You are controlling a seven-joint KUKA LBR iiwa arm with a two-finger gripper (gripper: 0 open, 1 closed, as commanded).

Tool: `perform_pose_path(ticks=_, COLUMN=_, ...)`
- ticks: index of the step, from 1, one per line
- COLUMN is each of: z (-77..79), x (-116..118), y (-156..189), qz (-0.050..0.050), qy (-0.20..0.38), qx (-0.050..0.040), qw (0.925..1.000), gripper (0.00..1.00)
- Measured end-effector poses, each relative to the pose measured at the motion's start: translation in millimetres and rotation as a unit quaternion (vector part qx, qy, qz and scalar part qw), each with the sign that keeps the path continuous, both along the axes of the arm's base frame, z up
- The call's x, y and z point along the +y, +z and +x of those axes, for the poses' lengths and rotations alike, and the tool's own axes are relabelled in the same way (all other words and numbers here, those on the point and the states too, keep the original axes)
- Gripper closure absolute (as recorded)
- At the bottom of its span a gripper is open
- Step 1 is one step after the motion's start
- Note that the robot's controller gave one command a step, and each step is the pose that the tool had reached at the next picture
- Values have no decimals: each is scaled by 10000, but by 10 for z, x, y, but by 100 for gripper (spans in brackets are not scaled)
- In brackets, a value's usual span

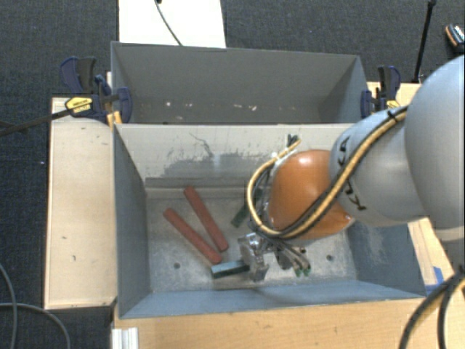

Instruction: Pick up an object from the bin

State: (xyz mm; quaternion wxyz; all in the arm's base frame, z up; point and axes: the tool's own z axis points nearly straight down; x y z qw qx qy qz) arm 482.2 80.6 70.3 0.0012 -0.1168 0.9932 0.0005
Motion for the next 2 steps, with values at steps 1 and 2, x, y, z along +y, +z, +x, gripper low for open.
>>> perform_pose_path(ticks=1, z=133, x=267, y=1092, qz=9, qy=-69, qx=-42, qw=10000, gripper=100)
perform_pose_path(ticks=2, z=190, x=293, y=1491, qz=4, qy=-152, qx=-27, qw=9999, gripper=100)
